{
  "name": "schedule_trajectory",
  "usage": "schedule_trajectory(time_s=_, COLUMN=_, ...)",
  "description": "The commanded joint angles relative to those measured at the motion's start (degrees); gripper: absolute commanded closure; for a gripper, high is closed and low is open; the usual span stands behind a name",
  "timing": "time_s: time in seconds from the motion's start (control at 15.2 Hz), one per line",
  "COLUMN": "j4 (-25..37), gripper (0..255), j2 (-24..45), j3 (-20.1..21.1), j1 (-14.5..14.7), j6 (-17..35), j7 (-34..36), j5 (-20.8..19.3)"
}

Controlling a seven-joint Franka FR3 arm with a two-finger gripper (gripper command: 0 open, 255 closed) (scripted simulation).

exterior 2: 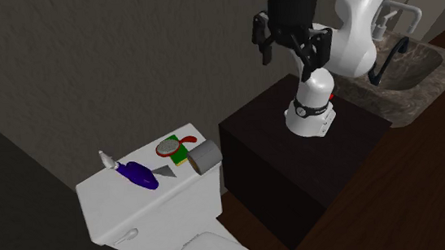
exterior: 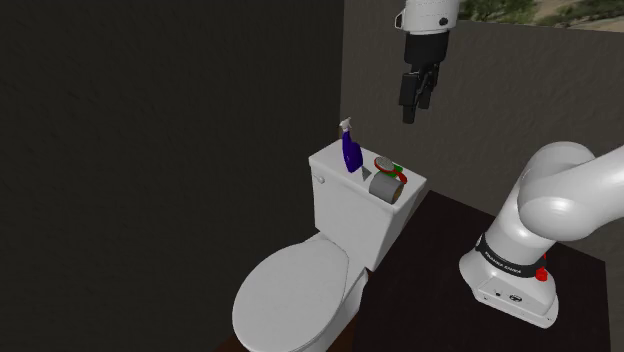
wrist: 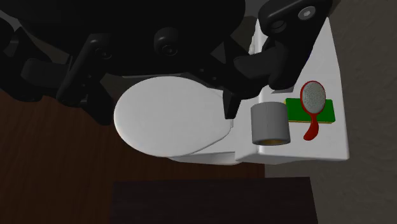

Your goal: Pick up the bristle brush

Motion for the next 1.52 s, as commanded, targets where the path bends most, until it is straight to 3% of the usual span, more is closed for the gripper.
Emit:
schedule_trajectory(time_s=0.0, j4=0.0, gripper=0, j2=0.0, j3=0.0, j1=0.0, j6=0.0, j7=0.0, j5=0.0)
schedule_trajectory(time_s=0.73, j4=-13.6, gripper=0, j2=4.0, j3=-8.5, j1=-4.2, j6=19.9, j7=-10.5, j5=-7.0)
schedule_trajectory(time_s=1.45, j4=-17.3, gripper=0, j2=20.6, j3=-18.0, j1=-8.1, j6=42.9, j7=-21.0, j5=-11.4)
